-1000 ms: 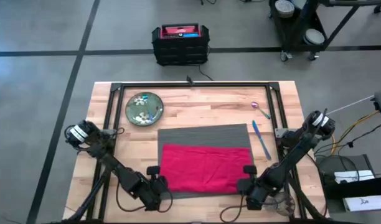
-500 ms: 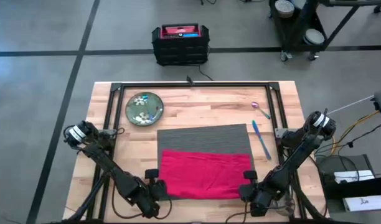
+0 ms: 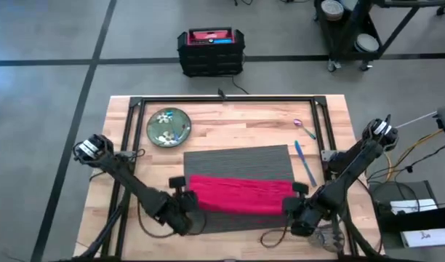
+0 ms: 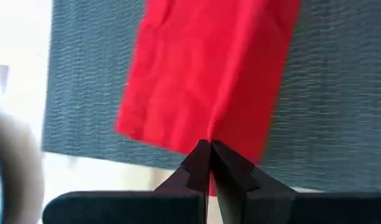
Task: Set table place
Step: Fold the red table napkin
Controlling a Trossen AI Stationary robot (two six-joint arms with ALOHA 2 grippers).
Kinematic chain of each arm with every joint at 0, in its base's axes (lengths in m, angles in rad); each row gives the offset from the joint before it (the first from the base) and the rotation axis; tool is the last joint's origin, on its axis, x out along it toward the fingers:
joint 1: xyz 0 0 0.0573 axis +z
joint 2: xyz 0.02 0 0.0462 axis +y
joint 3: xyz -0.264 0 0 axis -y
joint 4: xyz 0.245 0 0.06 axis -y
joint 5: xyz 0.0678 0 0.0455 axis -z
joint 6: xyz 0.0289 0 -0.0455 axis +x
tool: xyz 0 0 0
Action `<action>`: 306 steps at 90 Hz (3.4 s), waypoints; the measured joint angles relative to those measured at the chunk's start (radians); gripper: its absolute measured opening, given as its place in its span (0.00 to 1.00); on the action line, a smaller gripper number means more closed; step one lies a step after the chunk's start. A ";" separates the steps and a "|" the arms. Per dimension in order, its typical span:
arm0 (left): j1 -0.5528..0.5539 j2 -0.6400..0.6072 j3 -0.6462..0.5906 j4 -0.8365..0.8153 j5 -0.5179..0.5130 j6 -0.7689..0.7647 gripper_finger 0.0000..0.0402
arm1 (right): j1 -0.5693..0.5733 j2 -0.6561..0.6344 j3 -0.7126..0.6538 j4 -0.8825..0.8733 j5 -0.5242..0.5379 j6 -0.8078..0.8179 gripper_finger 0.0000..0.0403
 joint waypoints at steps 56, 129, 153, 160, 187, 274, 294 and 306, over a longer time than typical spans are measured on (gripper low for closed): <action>0.179 -0.015 -0.154 0.126 -0.032 0.163 0.00 | -0.213 0.007 -0.102 -0.104 0.074 -0.184 0.00; 0.239 -0.086 -0.109 0.126 -0.089 0.208 0.42 | -0.308 -0.019 0.044 -0.443 0.116 -0.201 0.47; 0.268 -0.098 -0.228 0.630 0.125 0.393 0.50 | -0.331 -0.137 -0.094 0.231 0.123 -0.544 0.58; 0.288 -0.064 -0.296 0.760 0.163 0.398 0.47 | -0.373 -0.110 -0.196 0.518 0.126 -0.613 0.58; 0.313 -0.030 -0.434 0.836 0.174 0.319 0.35 | -0.549 0.074 -0.305 0.808 0.078 -0.662 0.50; 0.309 -0.031 -0.436 0.833 0.196 0.277 0.29 | -0.612 0.240 -0.163 0.706 0.135 -0.793 0.20; 0.309 -0.030 -0.438 0.832 0.196 0.274 0.30 | -0.615 0.221 -0.066 0.278 0.231 -0.779 0.10; 0.309 -0.030 -0.438 0.832 0.195 0.274 0.31 | -0.609 0.140 0.020 0.026 0.231 -0.714 0.06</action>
